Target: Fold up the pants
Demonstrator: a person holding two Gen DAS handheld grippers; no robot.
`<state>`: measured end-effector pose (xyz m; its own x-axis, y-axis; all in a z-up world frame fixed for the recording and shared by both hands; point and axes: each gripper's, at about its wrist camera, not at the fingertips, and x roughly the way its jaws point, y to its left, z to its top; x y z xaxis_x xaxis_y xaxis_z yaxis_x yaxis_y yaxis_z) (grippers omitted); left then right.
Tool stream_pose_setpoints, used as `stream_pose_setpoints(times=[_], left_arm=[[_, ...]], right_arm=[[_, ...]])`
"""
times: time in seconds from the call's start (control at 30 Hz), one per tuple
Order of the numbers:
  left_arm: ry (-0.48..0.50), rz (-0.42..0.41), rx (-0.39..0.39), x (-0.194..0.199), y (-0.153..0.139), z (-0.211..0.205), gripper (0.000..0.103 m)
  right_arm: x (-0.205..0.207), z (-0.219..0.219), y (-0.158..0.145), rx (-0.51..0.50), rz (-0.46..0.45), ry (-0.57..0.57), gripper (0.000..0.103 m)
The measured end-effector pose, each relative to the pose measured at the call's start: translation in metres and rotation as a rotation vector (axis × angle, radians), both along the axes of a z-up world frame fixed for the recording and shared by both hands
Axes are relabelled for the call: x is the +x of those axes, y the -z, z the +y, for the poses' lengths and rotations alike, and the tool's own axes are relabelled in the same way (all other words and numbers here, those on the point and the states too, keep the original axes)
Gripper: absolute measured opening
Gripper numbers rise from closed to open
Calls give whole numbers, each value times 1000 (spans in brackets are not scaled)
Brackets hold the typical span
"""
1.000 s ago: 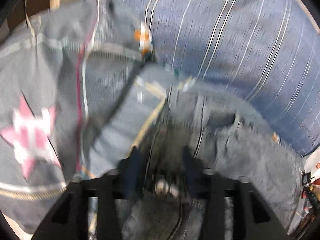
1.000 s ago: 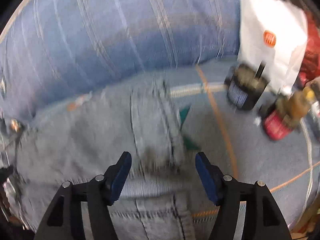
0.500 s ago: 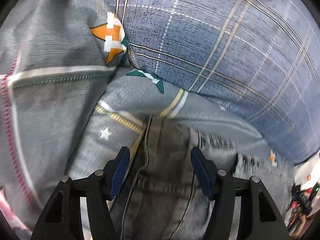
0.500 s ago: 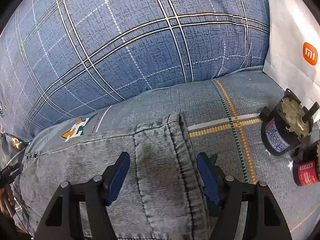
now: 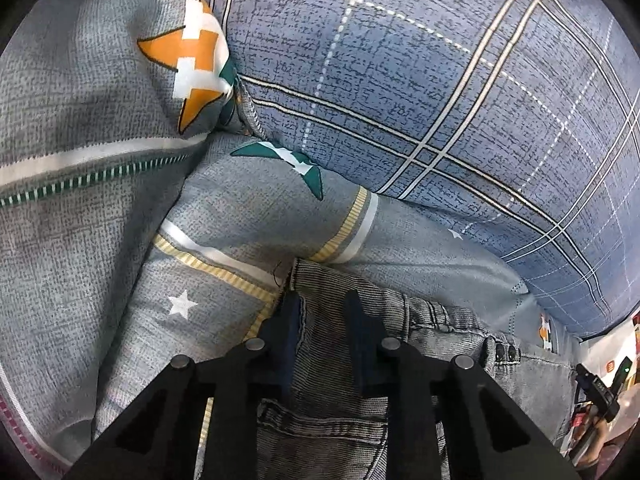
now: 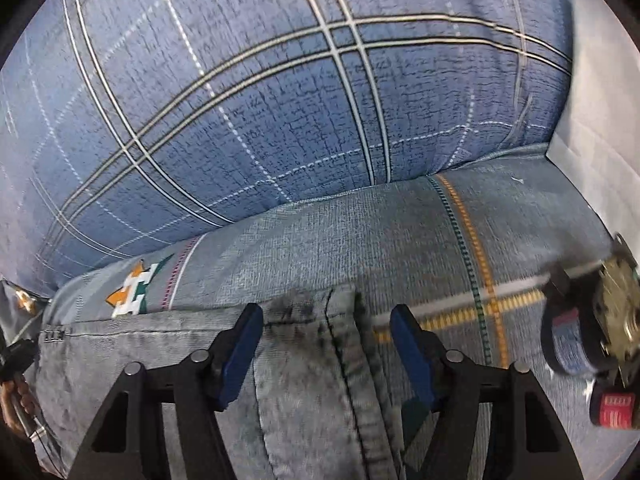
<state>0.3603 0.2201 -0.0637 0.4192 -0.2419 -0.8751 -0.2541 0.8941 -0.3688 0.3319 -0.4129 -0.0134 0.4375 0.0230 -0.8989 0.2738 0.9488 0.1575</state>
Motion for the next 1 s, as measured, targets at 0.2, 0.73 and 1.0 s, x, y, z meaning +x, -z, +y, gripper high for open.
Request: stream_pose_setpoints(times=[0.2,0.73,1.0], left_arm=[[15,-8,48,4,-2,2,28],[-20,-63,68,-14,-36,10,2],[-35,7,49,-7,-19,10,7]], right_arm=[[9,14,7,-74,44,-36,29],[-10,19,-25,-82,-27,-38,20],[-8,3,-16,-18,-7,-17,67]])
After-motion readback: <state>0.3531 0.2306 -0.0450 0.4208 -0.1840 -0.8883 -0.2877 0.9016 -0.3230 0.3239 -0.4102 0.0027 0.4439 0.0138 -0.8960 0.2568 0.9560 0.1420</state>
